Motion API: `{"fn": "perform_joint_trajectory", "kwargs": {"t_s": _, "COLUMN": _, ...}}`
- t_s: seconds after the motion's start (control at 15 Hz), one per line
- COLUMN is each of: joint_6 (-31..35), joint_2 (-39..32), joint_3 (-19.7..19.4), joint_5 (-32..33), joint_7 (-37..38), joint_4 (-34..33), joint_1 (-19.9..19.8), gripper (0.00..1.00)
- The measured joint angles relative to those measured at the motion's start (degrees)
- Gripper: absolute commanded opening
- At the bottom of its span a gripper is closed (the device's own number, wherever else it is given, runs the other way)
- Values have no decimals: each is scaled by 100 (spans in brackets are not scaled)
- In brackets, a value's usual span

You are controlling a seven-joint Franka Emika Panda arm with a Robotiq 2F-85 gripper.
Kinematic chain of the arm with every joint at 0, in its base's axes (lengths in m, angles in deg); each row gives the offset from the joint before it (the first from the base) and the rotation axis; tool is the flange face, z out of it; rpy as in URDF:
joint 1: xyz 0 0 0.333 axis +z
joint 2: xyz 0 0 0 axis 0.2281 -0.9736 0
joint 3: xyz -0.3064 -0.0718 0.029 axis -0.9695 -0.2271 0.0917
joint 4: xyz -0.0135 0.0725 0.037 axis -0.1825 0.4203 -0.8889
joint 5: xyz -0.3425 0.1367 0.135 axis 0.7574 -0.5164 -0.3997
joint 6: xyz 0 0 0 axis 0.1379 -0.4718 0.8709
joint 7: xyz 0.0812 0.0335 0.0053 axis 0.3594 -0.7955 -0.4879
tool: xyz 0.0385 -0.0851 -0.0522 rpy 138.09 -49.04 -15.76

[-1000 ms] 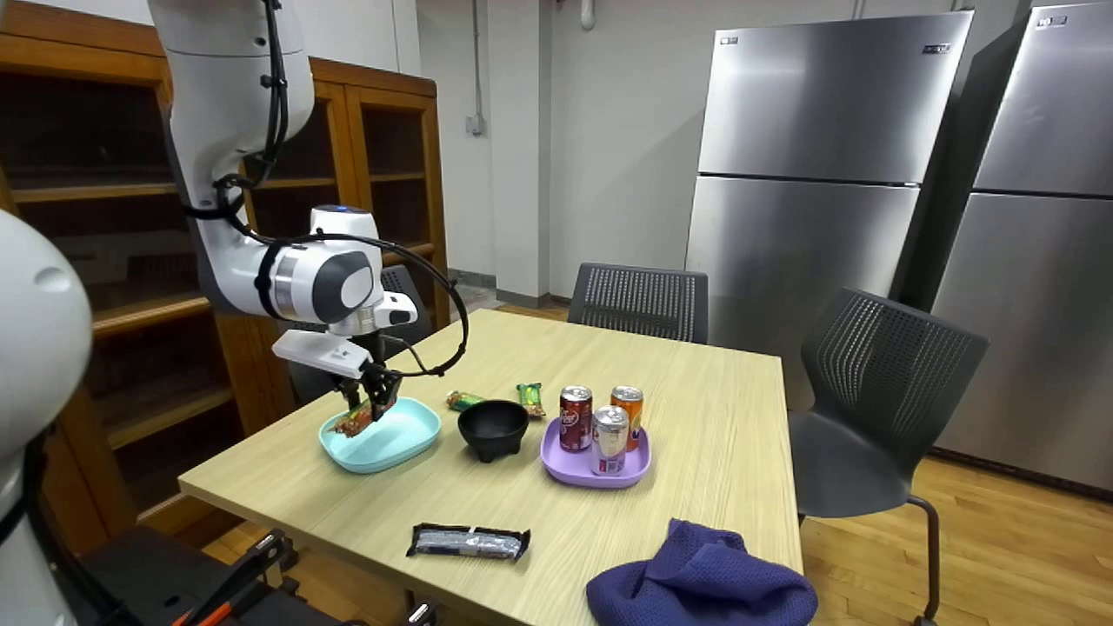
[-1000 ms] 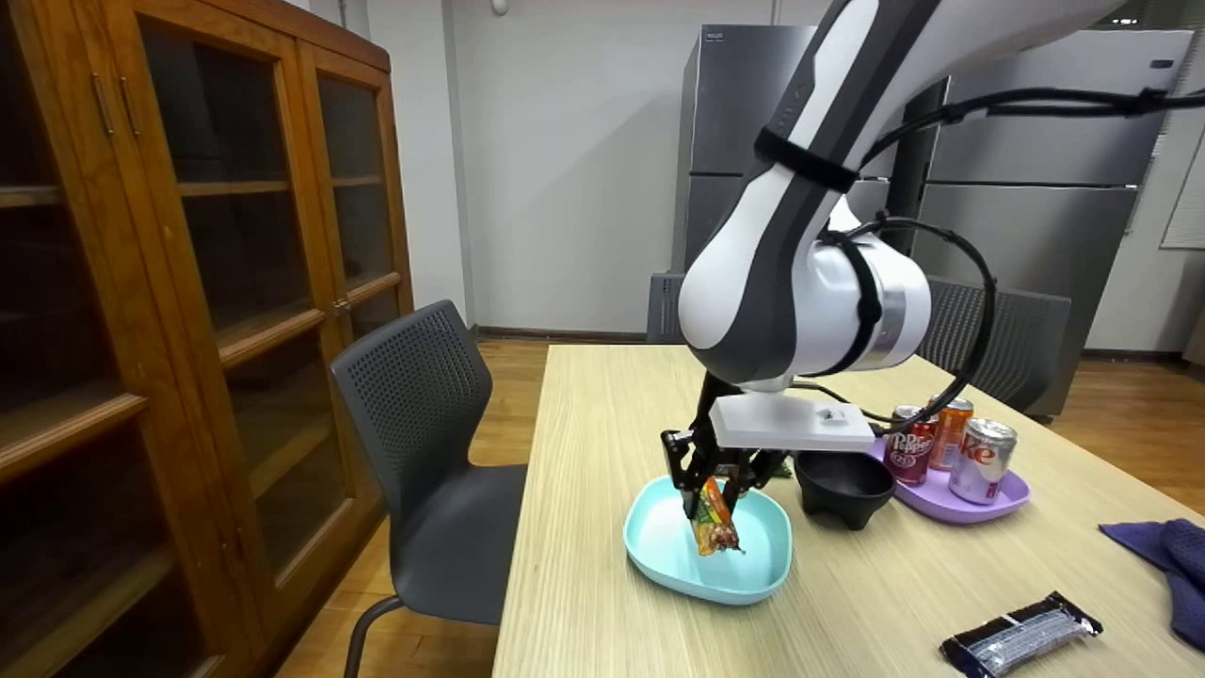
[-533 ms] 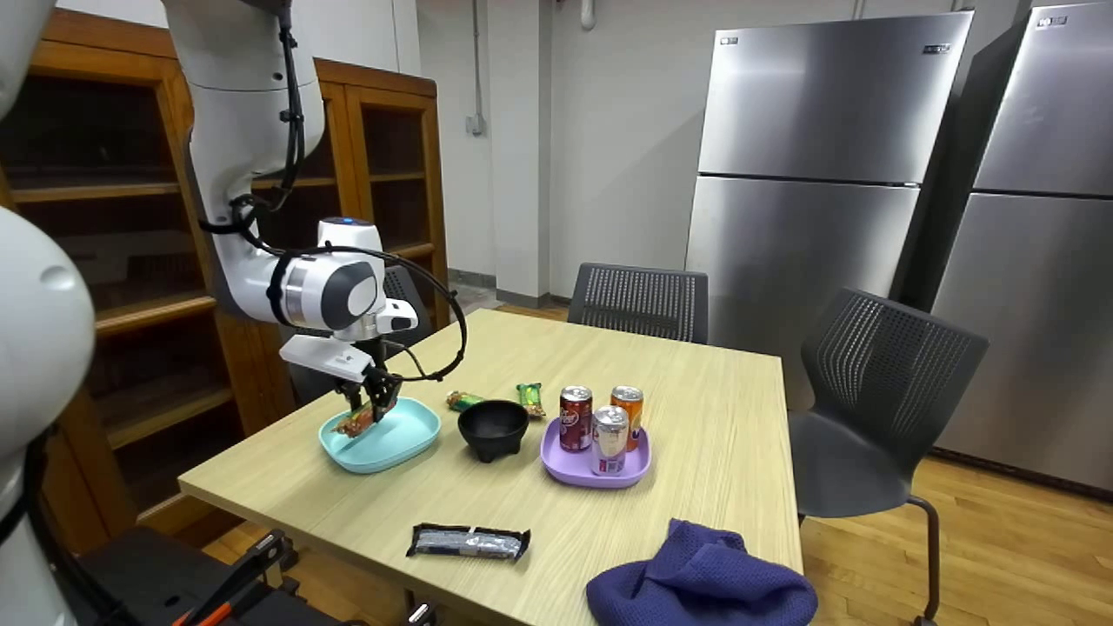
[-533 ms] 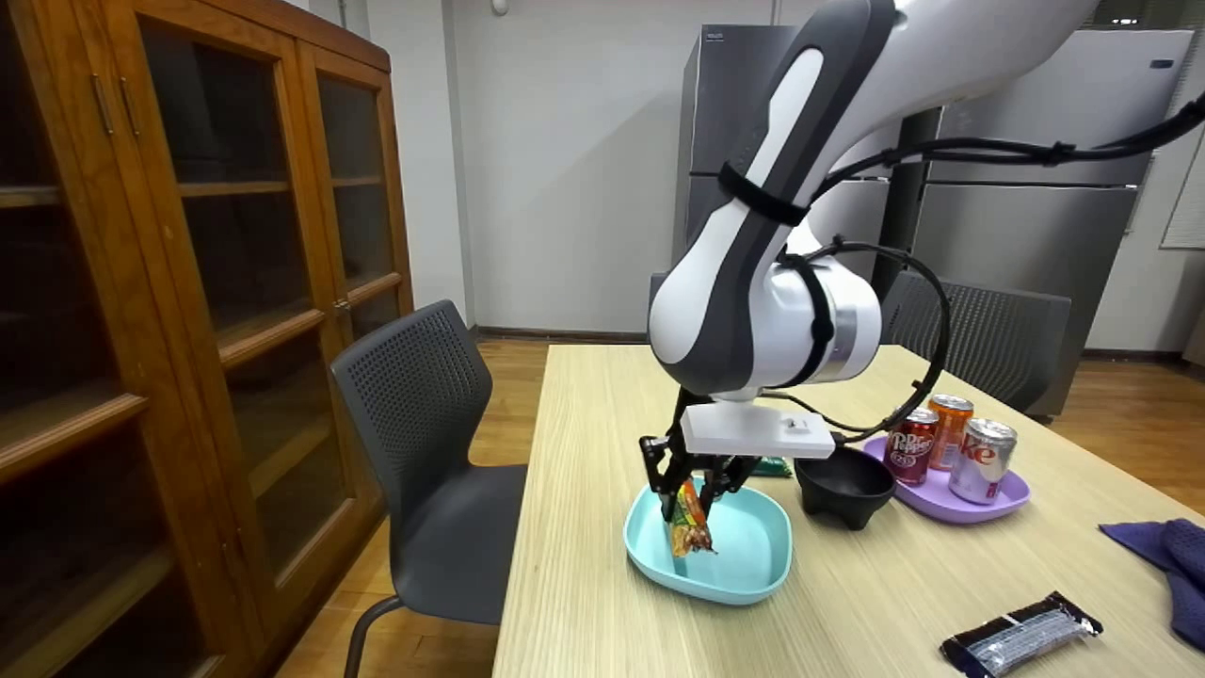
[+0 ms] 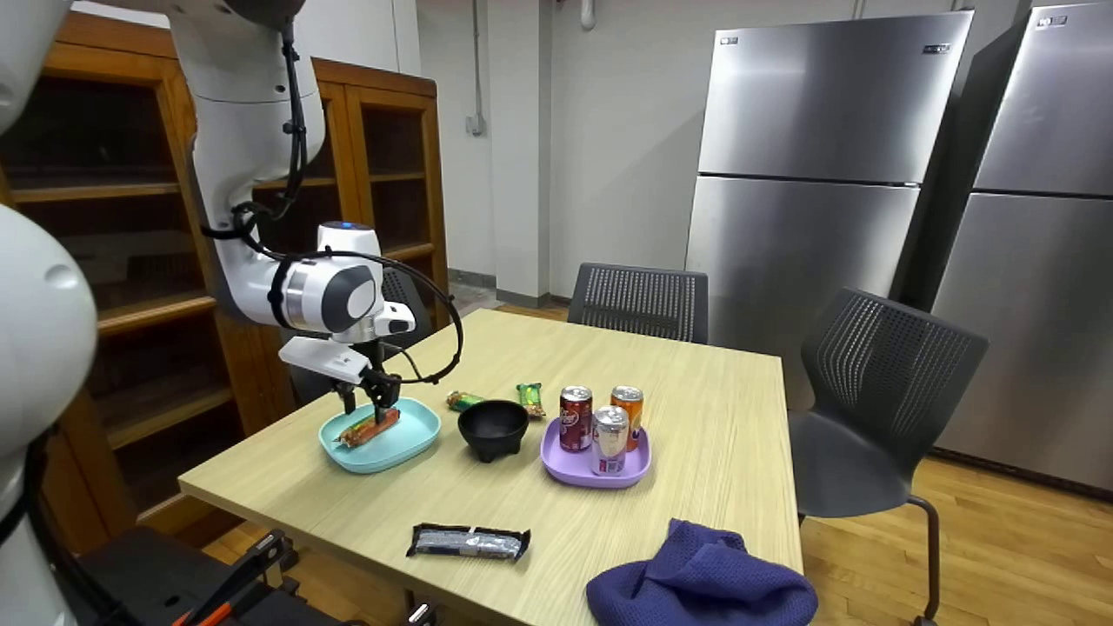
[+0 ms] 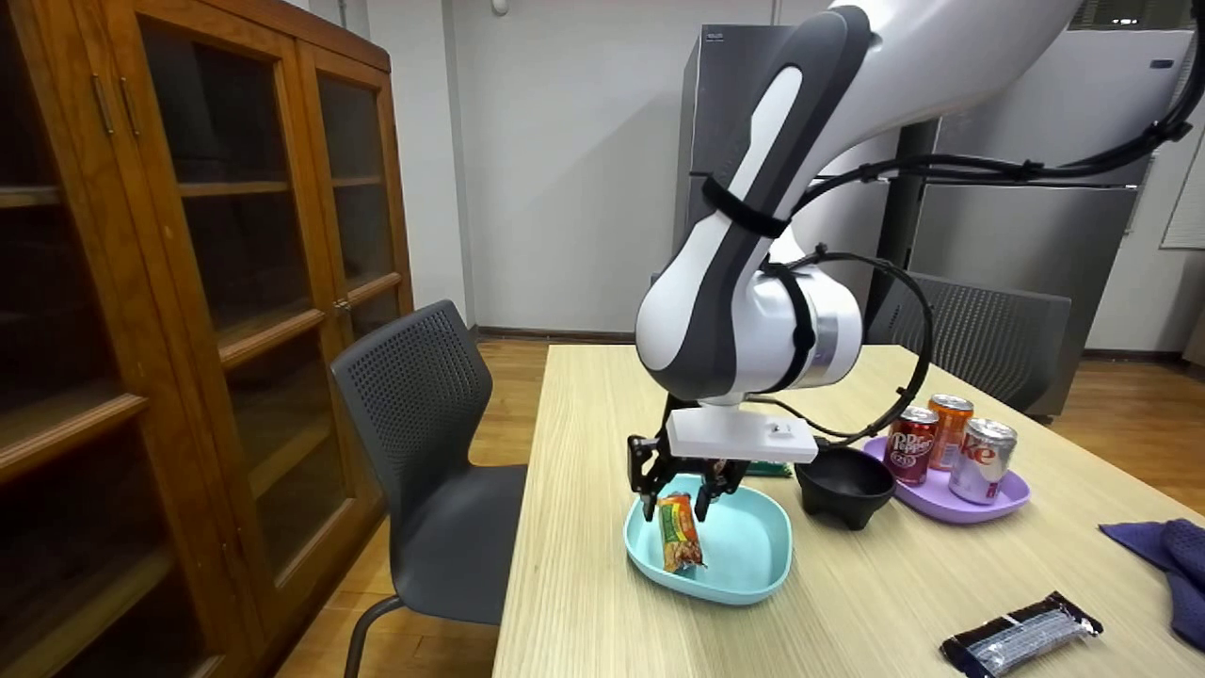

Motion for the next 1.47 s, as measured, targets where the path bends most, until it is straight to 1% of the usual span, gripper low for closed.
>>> {"fn": "perform_joint_trajectory", "kwargs": {"t_s": 0.07, "joint_6": 0, "joint_2": 0, "joint_3": 0, "joint_5": 0, "joint_7": 1, "joint_4": -9, "joint_1": 0, "gripper": 100}}
{"fn": "perform_joint_trajectory", "kwargs": {"t_s": 0.47, "joint_6": 0, "joint_2": 13, "joint_3": -16, "joint_5": 0, "joint_7": 3, "joint_4": -63, "joint_1": -1, "gripper": 100}}
{"fn": "perform_joint_trajectory", "kwargs": {"t_s": 0.8, "joint_6": 0, "joint_2": 58, "joint_3": -126, "joint_5": 14, "joint_7": -1, "joint_4": -100, "joint_1": -20, "gripper": 100}}
{"fn": "perform_joint_trajectory", "kwargs": {"t_s": 1.13, "joint_6": 3, "joint_2": 170, "joint_3": -315, "joint_5": 442, "joint_7": -108, "joint_4": -123, "joint_1": -62, "gripper": 100}}
{"fn": "perform_joint_trajectory", "kwargs": {"t_s": 1.47, "joint_6": -2, "joint_2": 250, "joint_3": -265, "joint_5": 821, "joint_7": -659, "joint_4": -159, "joint_1": -339, "gripper": 100}}
